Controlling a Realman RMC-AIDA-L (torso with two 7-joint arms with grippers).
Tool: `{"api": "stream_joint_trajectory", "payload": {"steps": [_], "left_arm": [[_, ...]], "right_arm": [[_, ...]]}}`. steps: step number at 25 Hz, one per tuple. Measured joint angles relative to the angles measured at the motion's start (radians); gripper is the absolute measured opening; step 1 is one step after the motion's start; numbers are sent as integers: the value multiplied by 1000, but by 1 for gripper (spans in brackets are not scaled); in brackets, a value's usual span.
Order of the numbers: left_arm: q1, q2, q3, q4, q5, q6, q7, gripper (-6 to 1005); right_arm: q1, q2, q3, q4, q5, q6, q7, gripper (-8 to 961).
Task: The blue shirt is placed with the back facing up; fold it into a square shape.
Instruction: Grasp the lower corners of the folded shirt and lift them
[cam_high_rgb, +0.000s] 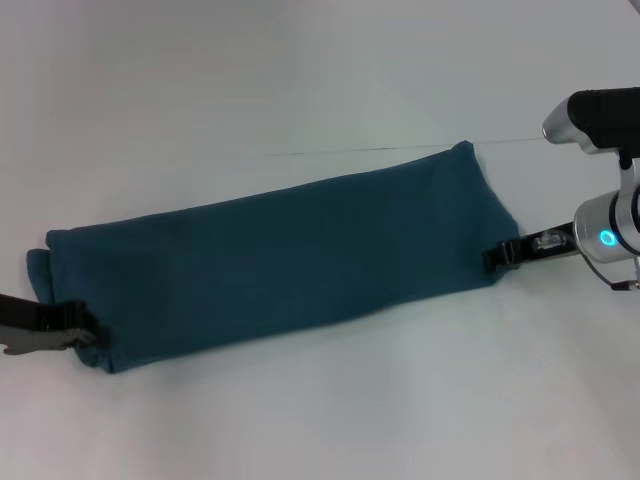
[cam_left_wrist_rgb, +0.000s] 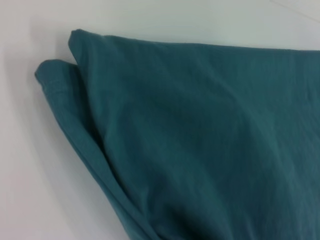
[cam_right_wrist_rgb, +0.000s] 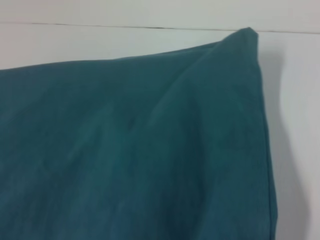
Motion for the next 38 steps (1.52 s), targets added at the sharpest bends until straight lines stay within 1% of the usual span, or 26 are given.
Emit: {"api": "stream_joint_trajectory", "payload": {"steps": [1,4,9,12,16,17,22,26,30,32,38], "left_arm": [[1,0,0,0,0,0,0,70],[5,0,1,2,0,3,1,70],[8,0,1,6,5,17,15,70],[10,11,2,7,9,42,24,71],[14,38,0,18,21,119,27,71],[19,45,-3,35,37,164,28,71],[46,55,-6,92,84,306,36,70],[72,55,-10,116,99,389,54,70],[99,50,-14,127,98,431,67,70],[110,47,-24,127,93,433,75,70],[112,41,-38,127,79,426,89,70]], "right_arm": [[-1,0,1,0,9,-2,-9,751],[-6,-3,3,-7,32,-12,-30,496],[-7,-8,1,-26,35,-42,-41,263],[-9,-10,-1,-61,33,-107,-63,232],[-12,-20,-3,-118,-4,-267,-99,197],[-12,-22,-2,-129,-12,-311,-110,194],[-33,-28,-2,-192,-27,-550,-172,183],[-64,-25,-3,-246,-30,-672,-193,183],[-101,-13,-5,-316,-47,-759,-197,181],[-123,-7,0,-363,-49,-784,-196,179],[-134,-3,5,-394,-48,-794,-210,195]]}}
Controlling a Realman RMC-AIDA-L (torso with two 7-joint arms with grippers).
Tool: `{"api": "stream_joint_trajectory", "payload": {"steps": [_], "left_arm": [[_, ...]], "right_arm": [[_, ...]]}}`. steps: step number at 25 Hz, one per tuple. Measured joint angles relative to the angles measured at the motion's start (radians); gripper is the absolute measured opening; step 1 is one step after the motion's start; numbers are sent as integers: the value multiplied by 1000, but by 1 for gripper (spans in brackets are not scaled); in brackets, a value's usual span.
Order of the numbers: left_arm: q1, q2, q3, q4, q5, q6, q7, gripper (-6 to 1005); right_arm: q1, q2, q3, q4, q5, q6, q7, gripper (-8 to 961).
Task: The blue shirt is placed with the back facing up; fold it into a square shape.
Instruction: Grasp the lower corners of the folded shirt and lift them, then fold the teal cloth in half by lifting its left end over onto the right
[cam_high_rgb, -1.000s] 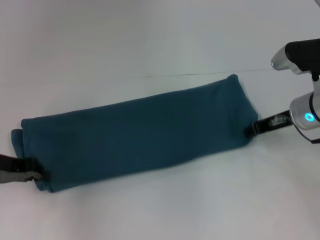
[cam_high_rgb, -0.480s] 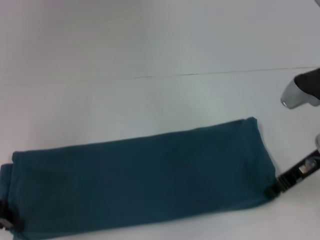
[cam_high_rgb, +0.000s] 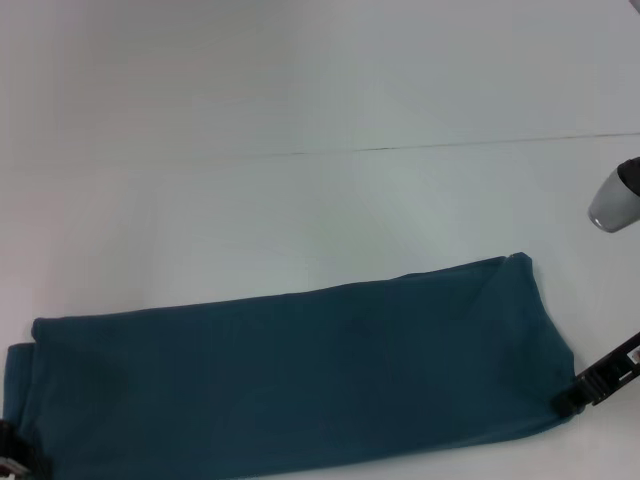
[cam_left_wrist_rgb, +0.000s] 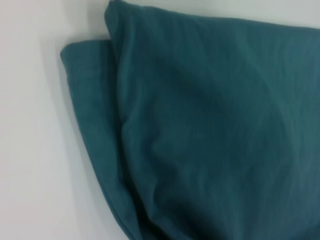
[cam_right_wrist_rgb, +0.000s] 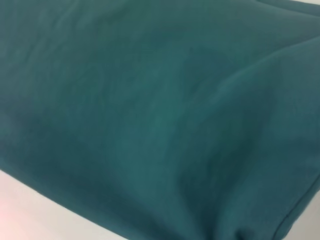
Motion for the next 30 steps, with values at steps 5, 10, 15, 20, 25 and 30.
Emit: {"api": "stream_joint_trajectory", "payload": {"steps": [5,10,15,20,25,30], "left_arm": [[2,-2,-5,-6,-28,-2,13,70],[-3,2,-23,-4,-72,8,17,70],[-17,11,-26,0,-117,31,18,70],[-57,29,-26,0,-147,59,15,71],[-108,46,-33,0,-187,86,-3,71],[-144,64,-57,-8,-216,88,-17,71]], "right_arm": [[-7,-14,91,-28,47,-77,-69,216],[-3,-65,295,-86,178,-220,-172,348],[-43,-92,386,-80,388,-238,-238,577],[-83,-17,394,21,576,-152,-387,694],[-70,11,378,321,704,-14,-667,725],[-67,15,375,662,876,188,-1067,597]]}}
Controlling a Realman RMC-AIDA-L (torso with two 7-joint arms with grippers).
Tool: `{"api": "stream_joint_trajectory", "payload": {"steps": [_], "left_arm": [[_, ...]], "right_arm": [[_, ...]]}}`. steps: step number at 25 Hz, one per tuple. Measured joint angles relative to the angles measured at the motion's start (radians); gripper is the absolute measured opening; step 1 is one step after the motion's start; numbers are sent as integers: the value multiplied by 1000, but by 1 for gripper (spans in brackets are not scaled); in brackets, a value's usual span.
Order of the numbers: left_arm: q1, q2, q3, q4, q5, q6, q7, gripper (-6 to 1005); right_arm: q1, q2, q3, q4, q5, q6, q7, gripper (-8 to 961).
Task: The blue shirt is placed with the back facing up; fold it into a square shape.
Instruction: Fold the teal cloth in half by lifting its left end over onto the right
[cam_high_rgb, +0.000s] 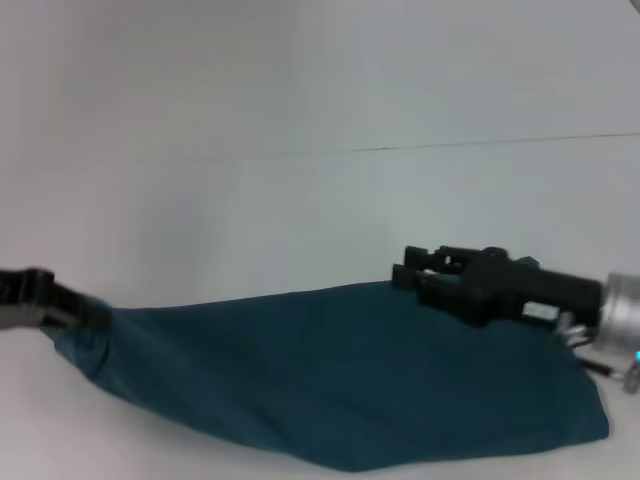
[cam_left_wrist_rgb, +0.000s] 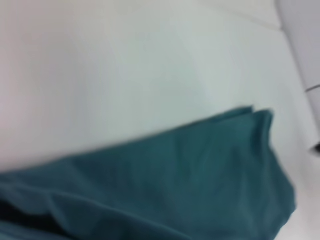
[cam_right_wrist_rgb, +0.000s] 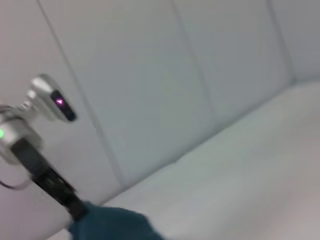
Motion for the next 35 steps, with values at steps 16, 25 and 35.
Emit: {"api": "stream_joint_trajectory", "payload": {"steps": [16,25,35], "left_arm": [[-154,49,-30,-80,-187,8,-58,71],[-166,52,-25,-82,-191,19,-65,70],[-160,44,-23,-82,-204,40,-52,70]], "right_arm": [[201,13,49,578,155,454,-690,49],[343,17,55,723,34,582,-739,-1],[230,-4,197,600,26,485,-604,-2]]}}
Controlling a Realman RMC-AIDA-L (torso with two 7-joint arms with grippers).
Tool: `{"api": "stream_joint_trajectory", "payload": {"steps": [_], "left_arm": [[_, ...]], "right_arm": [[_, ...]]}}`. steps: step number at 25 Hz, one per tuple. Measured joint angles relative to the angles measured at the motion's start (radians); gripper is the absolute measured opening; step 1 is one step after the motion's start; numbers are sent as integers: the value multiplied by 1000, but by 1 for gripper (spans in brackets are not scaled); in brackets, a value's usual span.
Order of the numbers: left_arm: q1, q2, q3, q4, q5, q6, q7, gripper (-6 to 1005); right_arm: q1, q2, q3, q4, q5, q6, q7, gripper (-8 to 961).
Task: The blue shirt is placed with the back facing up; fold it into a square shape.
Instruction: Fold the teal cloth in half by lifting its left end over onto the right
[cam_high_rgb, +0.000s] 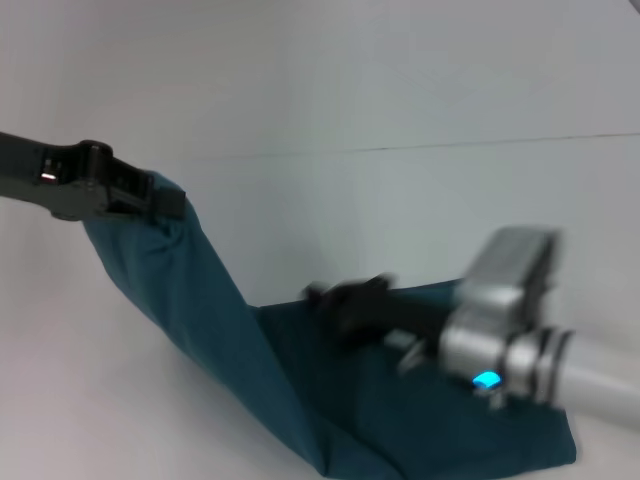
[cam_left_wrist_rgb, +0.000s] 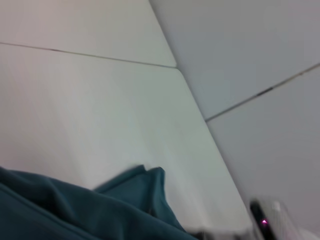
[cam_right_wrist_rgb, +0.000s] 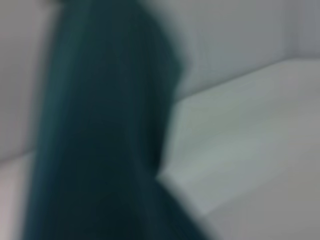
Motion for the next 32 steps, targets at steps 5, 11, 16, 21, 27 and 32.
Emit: {"api": "stream_joint_trajectory", "payload": {"steps": [5,11,16,21,27,32], "left_arm": [[-39,-18,71,0,-47,13,-2,69],[-129,-55,158,-22,-75,-5,-16,67],[-223,-90,213,-74,-76,-64,-28,68],[-295,-136,269,-114,-77,-151,-33,68],[-341,-226,352,-161,-73,-310,-60,67],[-332,-272,435,-220,-99,-484,-103,67]], "right_arm": [[-139,-2,85,-271,11,-128,290,-1],[-281,-7,130,-504,78,-192,467,-1],[-360,-28,137,-564,131,-205,526,-1],[-394,-52,143,-567,159,-203,539,-1],[-400,-59,152,-569,162,-202,535,-1],[-396,-59,152,-571,162,-197,531,-1]]}}
